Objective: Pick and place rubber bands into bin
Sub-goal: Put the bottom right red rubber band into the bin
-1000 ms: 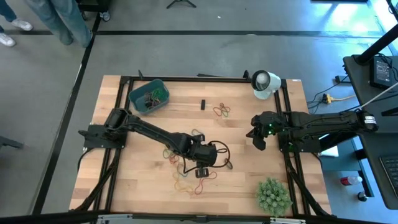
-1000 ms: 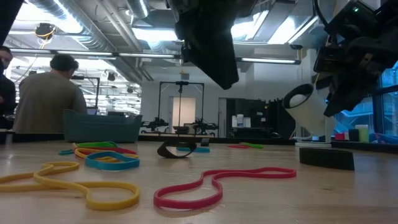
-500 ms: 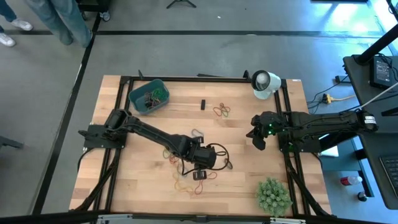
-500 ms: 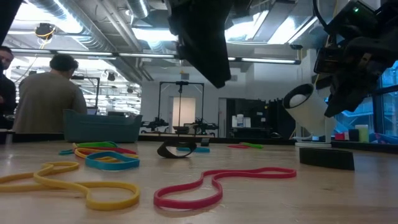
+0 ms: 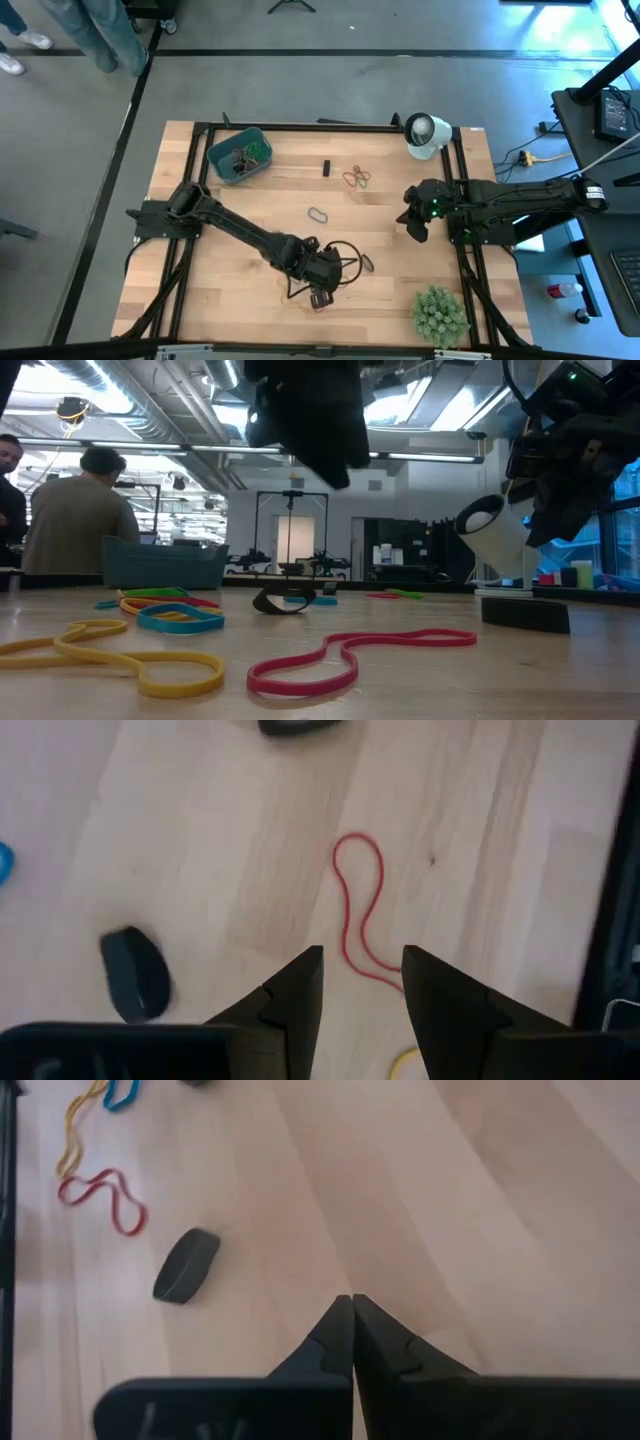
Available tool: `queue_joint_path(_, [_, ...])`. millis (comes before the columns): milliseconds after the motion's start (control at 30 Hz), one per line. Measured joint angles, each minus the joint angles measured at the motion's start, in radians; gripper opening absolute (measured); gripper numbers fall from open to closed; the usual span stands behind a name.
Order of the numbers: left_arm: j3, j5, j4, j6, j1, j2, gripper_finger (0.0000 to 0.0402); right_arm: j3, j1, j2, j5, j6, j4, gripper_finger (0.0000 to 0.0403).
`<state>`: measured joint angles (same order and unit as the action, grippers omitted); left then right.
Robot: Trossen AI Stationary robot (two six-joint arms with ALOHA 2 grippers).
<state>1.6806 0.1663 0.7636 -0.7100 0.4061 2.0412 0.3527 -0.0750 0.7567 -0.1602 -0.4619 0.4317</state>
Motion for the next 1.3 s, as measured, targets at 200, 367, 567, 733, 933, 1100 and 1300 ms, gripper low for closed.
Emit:
queue_joint_path(200, [0.085,-0.033,0.03,-0.061,0.006,0.138,0.0133,0.0,0.0,0.0,-0.026,0.075,0.016,0.0003])
queue_joint_path(367, [0.27,0.004,0.23,-0.065,0.005,0.284,0.013,0.0,0.0,0.001,-0.026,0.101,0.02,0.0003])
queue_joint_path(567, [0.381,-0.022,0.229,-0.039,0.004,0.375,0.0124,0.0,0.0,0.0,-0.026,0.104,0.045,0.0003])
queue_joint_path(733, [0.389,-0.052,0.269,-0.075,0.007,0.402,0.0115,0.0,0.0,0.0,-0.026,0.104,0.045,0.0003])
queue_joint_path(933, [0.38,-0.057,0.315,-0.133,0.015,0.414,0.0065,0.0,0.0,0.0,-0.027,0.104,0.044,0.0003])
queue_joint_path(1100, [0.383,-0.082,0.334,-0.169,0.015,0.405,0.0007,0.0,0.0,0.0,-0.027,0.104,0.044,0.0003])
queue_joint_path(1300, [0.371,-0.116,0.368,-0.224,-0.009,0.347,0.0002,0.0,0.0,0.0,-0.028,0.104,0.043,0.0003])
